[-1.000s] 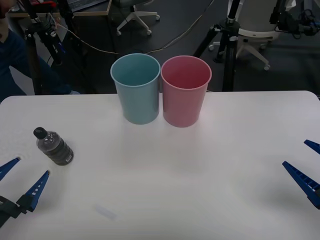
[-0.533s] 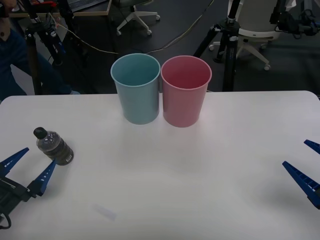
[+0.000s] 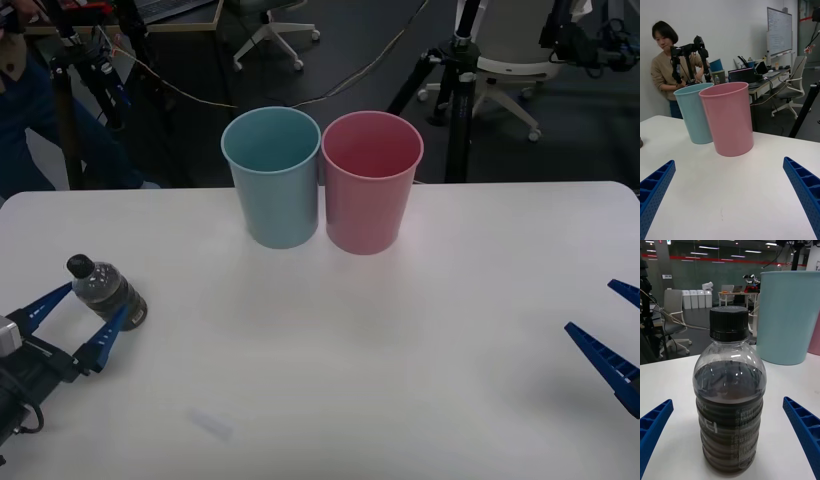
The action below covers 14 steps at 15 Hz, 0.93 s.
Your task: Grasp the object on the table and drop it into the matching bin: aluminum can to the light blue bin, PET bottle to the pink bin.
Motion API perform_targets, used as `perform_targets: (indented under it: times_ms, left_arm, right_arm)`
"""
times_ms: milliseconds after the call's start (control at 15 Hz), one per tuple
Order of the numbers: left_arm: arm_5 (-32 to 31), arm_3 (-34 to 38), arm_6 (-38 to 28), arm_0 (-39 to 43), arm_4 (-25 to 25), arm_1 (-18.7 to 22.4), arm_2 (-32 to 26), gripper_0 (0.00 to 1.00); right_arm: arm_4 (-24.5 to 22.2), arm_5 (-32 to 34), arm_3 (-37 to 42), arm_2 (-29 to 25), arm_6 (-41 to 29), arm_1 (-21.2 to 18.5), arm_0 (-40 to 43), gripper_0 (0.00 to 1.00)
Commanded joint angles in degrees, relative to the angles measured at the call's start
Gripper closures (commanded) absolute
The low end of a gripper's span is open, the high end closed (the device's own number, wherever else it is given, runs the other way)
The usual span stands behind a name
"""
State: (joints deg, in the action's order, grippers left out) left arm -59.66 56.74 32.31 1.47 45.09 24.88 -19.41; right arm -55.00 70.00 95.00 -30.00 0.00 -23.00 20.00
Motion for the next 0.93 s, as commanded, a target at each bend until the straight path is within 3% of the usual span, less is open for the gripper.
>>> perform_targets:
  times_ms: [67,933]
  left_arm:
    - [0.69,-0.4,-0.05,-1.12,0.08,-0.01,1.13,0.0]
    - [3.41,-4.8,-0.41,-7.01,1.49,-0.01,4.56,0.0]
  right_arm:
    - [0.0,0.0,0.0,0.0,0.0,0.0,0.0,0.0]
    - [0.0,0.0,0.0,0.0,0.0,0.0,0.0,0.0]
